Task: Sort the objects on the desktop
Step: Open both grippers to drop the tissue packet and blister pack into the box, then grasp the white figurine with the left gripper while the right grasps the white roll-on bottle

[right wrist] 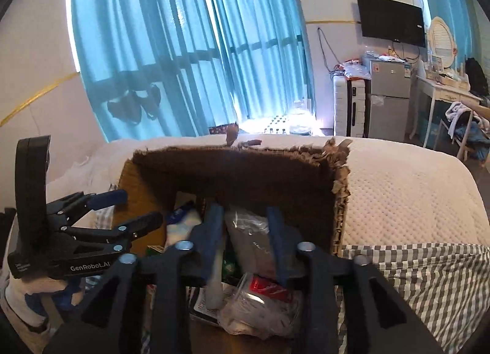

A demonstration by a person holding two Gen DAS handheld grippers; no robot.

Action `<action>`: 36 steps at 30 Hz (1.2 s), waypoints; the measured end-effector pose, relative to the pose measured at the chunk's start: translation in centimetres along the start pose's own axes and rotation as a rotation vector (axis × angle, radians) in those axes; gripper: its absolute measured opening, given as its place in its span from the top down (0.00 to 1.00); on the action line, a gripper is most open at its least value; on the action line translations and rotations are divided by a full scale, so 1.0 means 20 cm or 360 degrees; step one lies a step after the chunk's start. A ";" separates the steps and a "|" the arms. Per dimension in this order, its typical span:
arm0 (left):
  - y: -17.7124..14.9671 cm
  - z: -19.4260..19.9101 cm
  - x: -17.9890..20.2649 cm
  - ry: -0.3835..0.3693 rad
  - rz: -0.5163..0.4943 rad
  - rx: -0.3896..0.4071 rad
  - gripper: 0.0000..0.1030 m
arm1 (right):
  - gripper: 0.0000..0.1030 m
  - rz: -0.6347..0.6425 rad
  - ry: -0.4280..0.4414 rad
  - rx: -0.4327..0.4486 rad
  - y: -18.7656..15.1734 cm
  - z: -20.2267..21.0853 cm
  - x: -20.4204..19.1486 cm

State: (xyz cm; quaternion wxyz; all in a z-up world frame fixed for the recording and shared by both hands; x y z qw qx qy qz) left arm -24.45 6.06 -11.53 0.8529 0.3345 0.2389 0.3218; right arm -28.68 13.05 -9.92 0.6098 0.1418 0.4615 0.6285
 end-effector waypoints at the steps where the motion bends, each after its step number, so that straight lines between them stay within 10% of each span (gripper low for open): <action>1: 0.00 0.02 -0.01 0.0013 0.0005 -0.0003 0.17 | 0.66 0.0003 -0.0003 0.0010 0.00 0.03 -0.01; 16: 0.11 0.61 -0.07 0.0117 0.0051 0.0194 0.00 | 0.13 0.0129 -0.0079 0.0153 -0.03 0.57 -0.28; 23: 0.00 0.79 -0.01 0.0089 -0.0002 0.0210 0.00 | 0.07 0.0085 -0.0134 0.0118 -0.23 0.73 -0.27; 36: -0.47 0.48 0.44 -0.0233 -0.0233 -0.0227 0.00 | 0.07 0.0020 -0.0238 -0.0230 -0.78 0.68 -0.06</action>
Point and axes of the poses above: each gripper's, at about its wrist camera, not at the fingertips, and z roughly against the way its jaws point, x to its right, y to its top, the point moved 7 cm from there along -z, roughly the way its jaws point, and after that the axes turned 14 degrees about -z, right-handed, at the moved point
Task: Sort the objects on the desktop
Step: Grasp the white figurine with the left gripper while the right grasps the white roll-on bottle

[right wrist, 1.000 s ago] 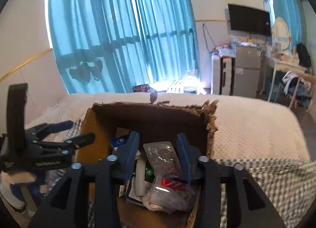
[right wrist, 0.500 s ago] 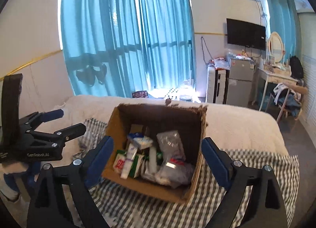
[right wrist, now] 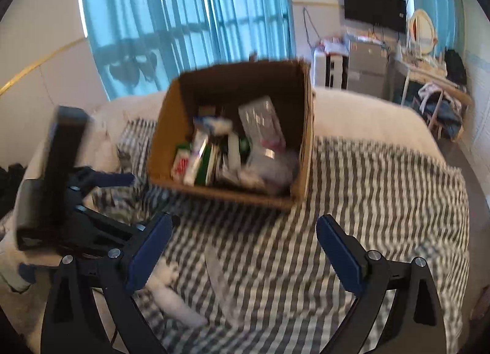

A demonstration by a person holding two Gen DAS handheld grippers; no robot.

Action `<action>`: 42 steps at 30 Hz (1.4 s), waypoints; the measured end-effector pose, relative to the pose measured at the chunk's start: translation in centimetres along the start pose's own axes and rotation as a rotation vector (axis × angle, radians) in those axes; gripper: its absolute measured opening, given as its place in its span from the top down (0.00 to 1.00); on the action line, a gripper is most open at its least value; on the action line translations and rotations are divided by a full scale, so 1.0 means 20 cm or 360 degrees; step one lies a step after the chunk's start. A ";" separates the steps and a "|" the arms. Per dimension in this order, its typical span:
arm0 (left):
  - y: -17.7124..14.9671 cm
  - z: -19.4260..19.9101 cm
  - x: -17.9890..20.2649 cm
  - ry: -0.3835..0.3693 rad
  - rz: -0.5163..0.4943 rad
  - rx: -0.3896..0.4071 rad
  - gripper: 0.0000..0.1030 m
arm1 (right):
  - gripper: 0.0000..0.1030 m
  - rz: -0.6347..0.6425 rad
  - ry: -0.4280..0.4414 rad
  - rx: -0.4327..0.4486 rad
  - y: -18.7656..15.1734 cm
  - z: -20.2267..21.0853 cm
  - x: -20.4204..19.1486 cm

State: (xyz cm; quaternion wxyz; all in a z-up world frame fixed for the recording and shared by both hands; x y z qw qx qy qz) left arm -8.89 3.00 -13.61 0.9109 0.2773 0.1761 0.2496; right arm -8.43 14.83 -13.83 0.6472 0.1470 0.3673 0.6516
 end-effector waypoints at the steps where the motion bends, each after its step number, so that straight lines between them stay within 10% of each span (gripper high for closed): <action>1: -0.05 -0.06 0.03 -0.0020 -0.0007 -0.0061 0.00 | 0.07 0.0003 -0.0008 -0.0030 -0.04 -0.02 0.02; 19: -0.95 -0.40 0.09 -0.0119 -0.0222 -0.1109 0.00 | 0.07 0.0291 0.0091 -0.0523 -0.50 -0.37 -0.11; 31: -0.89 -0.42 0.12 -0.0112 -0.0306 -0.0968 0.00 | 0.07 0.0504 0.0116 -0.0819 -0.76 -0.47 -0.15; 42: -1.11 -0.54 0.17 -0.0149 -0.0701 -0.1325 0.04 | 0.07 0.0734 0.0111 -0.0998 -0.90 -0.56 -0.25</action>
Point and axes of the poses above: each gripper's, at about its wrist camera, not at the fingertips, and z roughly against the way its jaws point, x to its right, y to its top, the point moved 7 cm from there along -z, roughly the way its jaws point, and after that the axes turned 14 degrees about -z, right-handed, at the moved point
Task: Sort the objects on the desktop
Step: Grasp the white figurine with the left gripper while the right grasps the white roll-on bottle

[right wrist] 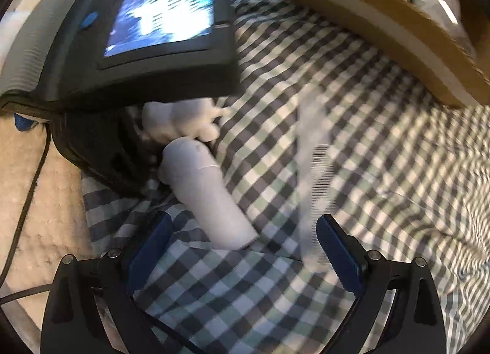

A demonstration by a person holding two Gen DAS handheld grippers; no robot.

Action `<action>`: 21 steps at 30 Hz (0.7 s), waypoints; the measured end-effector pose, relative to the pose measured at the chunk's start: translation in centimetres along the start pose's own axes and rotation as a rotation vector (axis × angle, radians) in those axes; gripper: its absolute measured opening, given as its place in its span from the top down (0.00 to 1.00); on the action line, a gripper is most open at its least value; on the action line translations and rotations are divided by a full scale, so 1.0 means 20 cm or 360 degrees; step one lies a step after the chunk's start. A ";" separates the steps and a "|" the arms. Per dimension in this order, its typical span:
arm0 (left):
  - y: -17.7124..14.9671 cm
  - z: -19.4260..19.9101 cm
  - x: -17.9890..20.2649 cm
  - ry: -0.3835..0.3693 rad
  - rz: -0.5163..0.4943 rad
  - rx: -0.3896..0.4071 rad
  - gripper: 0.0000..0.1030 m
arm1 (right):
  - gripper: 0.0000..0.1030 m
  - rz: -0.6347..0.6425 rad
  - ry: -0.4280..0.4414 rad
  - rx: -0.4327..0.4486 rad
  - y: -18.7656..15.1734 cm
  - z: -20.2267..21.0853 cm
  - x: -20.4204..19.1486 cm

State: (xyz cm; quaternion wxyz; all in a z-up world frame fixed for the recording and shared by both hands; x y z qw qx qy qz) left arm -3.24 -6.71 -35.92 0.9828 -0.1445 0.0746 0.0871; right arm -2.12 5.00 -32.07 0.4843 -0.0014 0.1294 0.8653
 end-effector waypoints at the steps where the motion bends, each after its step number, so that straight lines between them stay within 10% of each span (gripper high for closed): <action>1: 0.02 -0.01 0.01 0.0027 -0.0005 0.0005 0.07 | 0.07 0.0017 -0.0002 -0.0013 0.00 -0.01 -0.01; 8: -0.02 0.04 -0.08 -0.0062 0.0152 0.0162 0.66 | 0.13 0.0067 -0.0024 -0.0094 0.02 -0.11 -0.07; 10: -0.05 0.09 -0.12 -0.0056 0.0206 0.0218 0.81 | 0.38 0.0087 0.0001 -0.0119 0.01 -0.12 -0.09; 21: -0.10 0.26 -0.12 -0.0042 0.0234 0.0425 0.87 | 0.67 -0.0178 0.0212 0.0022 -0.03 0.10 0.00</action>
Point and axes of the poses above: each gripper's, at about its wrist camera, not at the fingertips, and z roughly against the way its jaws point, x to its right, y to its top, the point moved 7 cm from there along -z, roughly the way its jaws point, and after that the axes turned 14 degrees about -z, right-handed, at the moved point
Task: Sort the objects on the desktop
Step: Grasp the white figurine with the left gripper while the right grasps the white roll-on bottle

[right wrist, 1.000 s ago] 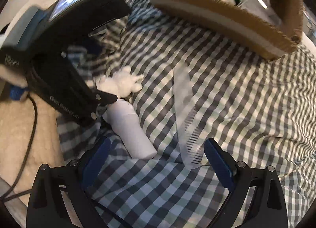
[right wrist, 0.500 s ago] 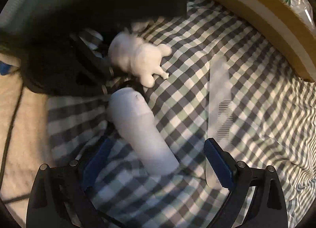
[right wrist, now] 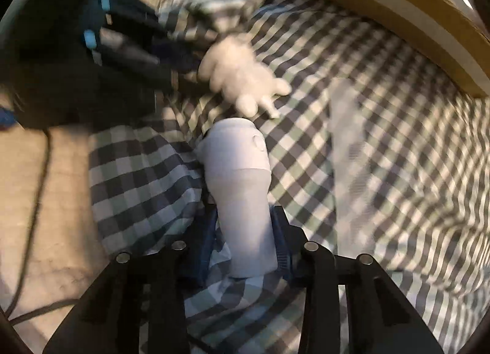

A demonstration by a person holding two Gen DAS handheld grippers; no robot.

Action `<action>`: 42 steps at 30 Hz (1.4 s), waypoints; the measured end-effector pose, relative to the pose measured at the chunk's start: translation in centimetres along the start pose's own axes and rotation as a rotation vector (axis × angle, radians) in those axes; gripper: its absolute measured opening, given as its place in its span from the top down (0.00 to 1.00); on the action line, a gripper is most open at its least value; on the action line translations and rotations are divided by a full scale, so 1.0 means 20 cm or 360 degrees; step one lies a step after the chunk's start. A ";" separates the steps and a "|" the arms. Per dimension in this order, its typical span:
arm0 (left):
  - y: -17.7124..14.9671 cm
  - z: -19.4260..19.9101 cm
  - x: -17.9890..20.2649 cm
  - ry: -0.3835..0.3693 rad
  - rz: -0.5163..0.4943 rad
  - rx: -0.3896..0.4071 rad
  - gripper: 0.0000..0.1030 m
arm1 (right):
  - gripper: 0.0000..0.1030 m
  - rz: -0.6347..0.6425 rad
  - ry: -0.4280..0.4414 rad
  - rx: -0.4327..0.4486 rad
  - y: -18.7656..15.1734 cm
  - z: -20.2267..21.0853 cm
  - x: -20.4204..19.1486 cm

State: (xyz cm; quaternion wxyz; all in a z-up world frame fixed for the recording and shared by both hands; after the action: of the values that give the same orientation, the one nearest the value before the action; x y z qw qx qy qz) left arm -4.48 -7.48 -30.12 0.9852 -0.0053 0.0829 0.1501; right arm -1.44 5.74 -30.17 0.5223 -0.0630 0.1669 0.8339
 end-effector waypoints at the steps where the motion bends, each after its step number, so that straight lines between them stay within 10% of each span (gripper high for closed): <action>1: 0.10 0.04 0.13 0.0011 -0.0026 0.0001 0.73 | 0.68 -0.0024 0.0018 0.0020 0.00 0.03 0.01; 4: 0.23 0.08 0.38 -0.0017 -0.0136 0.0003 0.38 | 0.68 -0.0088 0.0048 0.0077 0.00 0.13 0.06; 8: 0.34 0.08 0.44 0.0046 -0.0189 -0.0028 0.33 | 0.69 -0.0161 0.0060 0.0146 0.00 0.25 0.14; 15: 0.45 0.10 0.49 0.0009 -0.0190 -0.0034 0.47 | 0.69 -0.0252 0.0138 0.0216 0.02 0.33 0.20; 17: 0.43 0.13 0.38 0.0007 -0.0159 -0.0008 0.72 | 0.69 -0.0276 0.0157 0.0238 -0.01 0.34 0.23; 29: 0.51 0.47 0.39 -0.0070 0.0080 0.0206 0.86 | 0.69 -0.0415 0.0151 0.0365 0.01 0.51 0.38; 39: 0.34 0.72 0.04 -0.0016 0.0059 0.0419 0.88 | 0.70 -0.0413 0.0111 0.0589 0.15 0.73 0.41; 41: 0.32 0.54 0.02 -0.0055 0.0035 0.0396 0.72 | 0.70 -0.0407 0.0117 0.0664 0.18 0.82 0.41; 42: 0.33 0.46 0.05 -0.0133 0.0001 0.0320 0.45 | 0.69 -0.0403 0.0121 0.0700 0.19 0.87 0.41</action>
State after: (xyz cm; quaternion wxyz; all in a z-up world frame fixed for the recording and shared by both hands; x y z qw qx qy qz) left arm -4.07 -0.49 -21.05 0.9833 0.1000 0.0564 0.1415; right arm -7.33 17.25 -15.34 0.6169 0.0002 0.3546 0.7026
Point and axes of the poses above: each gripper's, at about its wrist camera, not at the fingertips, and z roughly against the way its jaws point, x to its right, y to its top, the point moved 7 cm from there along -z, roughly the way its jaws point, and after that the axes turned 14 degrees about -z, right-handed, at the moved point
